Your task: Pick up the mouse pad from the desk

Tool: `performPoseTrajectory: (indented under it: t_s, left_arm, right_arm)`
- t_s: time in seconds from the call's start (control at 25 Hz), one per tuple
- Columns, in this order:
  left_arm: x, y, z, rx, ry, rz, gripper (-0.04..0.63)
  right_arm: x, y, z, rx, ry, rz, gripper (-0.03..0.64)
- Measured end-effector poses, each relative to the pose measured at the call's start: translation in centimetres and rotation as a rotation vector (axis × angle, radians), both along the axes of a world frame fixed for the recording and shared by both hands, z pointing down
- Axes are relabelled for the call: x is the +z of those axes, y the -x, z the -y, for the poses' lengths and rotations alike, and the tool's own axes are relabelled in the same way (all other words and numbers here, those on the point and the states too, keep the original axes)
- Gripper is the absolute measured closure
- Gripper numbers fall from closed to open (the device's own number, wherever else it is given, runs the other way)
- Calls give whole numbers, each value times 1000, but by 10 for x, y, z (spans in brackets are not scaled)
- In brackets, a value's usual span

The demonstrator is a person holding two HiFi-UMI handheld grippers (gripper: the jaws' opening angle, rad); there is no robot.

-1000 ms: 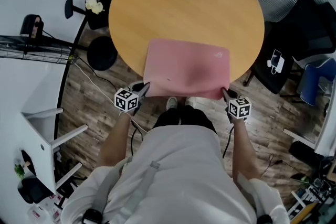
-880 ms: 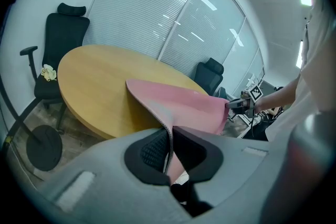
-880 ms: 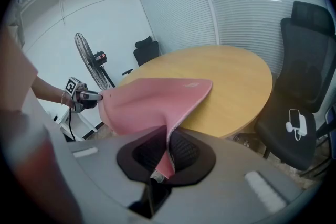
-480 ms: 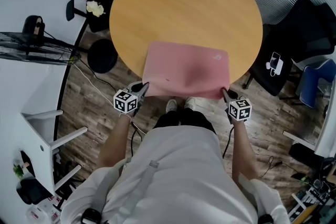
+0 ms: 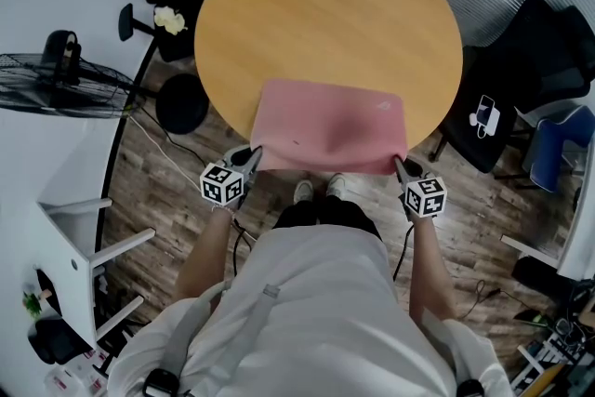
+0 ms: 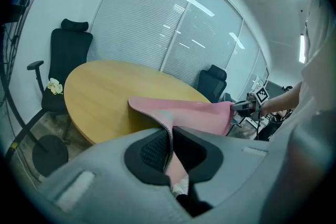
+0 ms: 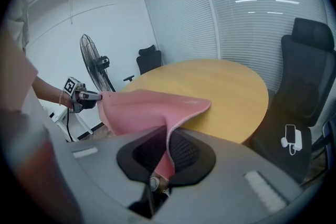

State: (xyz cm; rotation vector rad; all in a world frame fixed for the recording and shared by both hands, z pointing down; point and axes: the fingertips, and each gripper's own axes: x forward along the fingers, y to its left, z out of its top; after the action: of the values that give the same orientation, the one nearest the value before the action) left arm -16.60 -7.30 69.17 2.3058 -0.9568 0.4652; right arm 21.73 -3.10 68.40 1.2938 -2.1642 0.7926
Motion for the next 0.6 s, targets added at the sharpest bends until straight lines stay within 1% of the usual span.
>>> performPoseTrajectory:
  t_s: [0.2,0.6]
  left_arm:
    - [-13,1,4,-31,-26,-5,575]
    - [-39,0,20,-60,-88,-3,575]
  right_arm:
    - [-13,1,4,10,-30,-4,597]
    - [-32,-2,14,16,-81,-9,597]
